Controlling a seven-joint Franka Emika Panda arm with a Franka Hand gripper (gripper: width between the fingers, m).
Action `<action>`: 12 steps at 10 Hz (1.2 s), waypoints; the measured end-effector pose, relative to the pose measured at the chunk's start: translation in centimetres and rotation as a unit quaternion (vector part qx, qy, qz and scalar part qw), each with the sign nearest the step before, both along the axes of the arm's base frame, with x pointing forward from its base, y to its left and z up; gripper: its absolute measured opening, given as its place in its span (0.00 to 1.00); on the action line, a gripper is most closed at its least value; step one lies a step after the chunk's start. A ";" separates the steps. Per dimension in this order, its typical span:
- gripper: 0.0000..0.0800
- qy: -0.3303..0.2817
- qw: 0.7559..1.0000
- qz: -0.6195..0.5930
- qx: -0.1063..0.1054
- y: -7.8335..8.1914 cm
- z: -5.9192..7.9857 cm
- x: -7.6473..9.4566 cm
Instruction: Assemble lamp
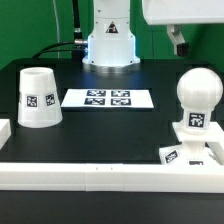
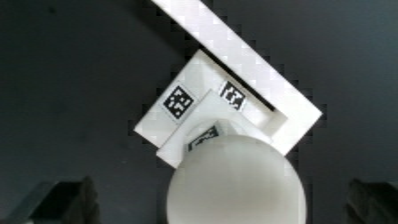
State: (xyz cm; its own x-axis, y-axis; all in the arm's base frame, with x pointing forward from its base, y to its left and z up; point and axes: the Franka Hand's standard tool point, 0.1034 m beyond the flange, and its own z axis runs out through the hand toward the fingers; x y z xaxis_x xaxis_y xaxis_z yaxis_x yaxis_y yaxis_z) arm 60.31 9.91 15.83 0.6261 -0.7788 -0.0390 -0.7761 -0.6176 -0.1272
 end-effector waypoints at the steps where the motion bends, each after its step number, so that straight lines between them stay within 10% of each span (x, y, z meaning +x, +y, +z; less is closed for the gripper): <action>1: 0.87 0.000 1.000 0.000 0.000 0.0 0.0 0.0; 5: 0.87 -0.020 0.998 0.051 -0.007 -0.1 -0.1 -1.1; 10: 0.87 -0.042 0.978 0.203 -0.032 -6.7 -0.8 -8.8; 12: 0.87 -0.040 0.979 0.196 -0.031 -7.4 -1.2 -9.3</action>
Offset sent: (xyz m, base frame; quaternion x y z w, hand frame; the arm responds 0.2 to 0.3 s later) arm 0.0000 0.0000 0.0000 0.0000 0.0000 0.0000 1.0000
